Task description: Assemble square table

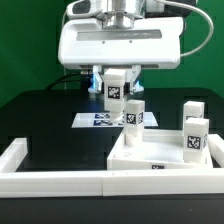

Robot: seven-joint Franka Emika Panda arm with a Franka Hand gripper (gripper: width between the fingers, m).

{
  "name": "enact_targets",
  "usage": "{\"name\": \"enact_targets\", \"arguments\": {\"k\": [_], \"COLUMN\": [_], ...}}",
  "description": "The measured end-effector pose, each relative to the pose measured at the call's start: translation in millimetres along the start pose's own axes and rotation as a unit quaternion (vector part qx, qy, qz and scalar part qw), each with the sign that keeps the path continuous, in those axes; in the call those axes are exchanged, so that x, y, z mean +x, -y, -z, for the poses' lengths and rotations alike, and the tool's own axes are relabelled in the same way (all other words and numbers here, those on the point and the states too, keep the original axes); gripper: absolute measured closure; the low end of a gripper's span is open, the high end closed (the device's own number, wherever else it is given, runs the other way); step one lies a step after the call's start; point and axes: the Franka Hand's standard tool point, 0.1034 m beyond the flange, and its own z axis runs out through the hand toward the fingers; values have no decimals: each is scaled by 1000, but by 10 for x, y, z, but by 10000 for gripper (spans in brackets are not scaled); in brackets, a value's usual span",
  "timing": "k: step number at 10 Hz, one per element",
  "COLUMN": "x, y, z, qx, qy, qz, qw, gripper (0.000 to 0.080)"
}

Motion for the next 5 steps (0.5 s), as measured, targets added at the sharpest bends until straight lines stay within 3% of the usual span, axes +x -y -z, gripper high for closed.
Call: {"name": "enact_targets", "arguments": {"k": [1, 5], "x": [66, 63], "y": [41, 43], "z": [-23, -41], "qx": [2, 1], "qy": [-11, -13], "qz": [-1, 2], "qw": [1000, 1000], "gripper": [511, 511]}}
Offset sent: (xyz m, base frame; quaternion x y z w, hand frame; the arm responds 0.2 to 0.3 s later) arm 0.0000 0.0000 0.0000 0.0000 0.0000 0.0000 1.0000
